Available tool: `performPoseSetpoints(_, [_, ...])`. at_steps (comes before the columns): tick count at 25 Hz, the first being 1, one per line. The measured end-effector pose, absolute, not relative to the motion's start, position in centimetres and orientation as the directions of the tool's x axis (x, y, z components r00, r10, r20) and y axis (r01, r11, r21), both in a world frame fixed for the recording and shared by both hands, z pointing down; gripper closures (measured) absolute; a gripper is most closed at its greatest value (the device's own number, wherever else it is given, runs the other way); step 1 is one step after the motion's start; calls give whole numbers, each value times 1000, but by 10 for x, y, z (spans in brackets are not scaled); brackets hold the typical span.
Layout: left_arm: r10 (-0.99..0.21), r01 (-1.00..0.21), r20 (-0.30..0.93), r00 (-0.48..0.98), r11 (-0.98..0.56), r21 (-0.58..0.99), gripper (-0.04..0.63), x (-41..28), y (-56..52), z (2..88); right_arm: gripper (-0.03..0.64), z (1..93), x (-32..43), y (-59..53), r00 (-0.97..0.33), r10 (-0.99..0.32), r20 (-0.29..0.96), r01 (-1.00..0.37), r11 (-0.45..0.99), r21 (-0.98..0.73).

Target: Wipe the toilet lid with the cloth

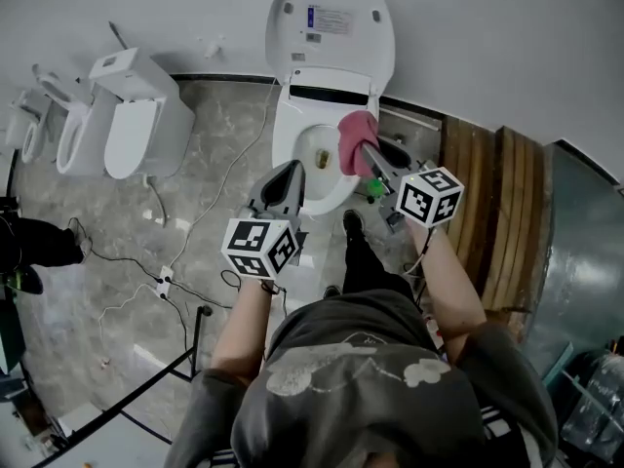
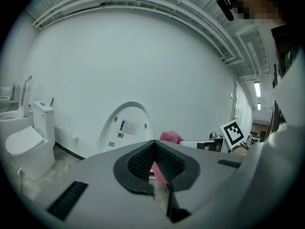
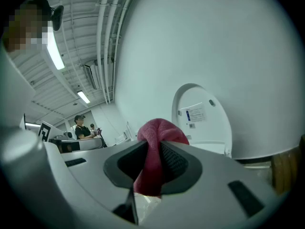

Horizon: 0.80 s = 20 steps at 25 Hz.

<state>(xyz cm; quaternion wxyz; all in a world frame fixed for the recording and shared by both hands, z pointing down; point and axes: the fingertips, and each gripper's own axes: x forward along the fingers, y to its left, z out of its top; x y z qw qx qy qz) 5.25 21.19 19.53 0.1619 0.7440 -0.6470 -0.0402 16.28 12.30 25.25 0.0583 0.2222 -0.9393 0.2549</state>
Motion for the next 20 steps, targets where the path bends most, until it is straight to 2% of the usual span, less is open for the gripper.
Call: performPoseSetpoints(20, [-964,-955,239,114,-39,295,588,6,12,204,541,274,108,-75,-909,-335,248,-417,750,-513])
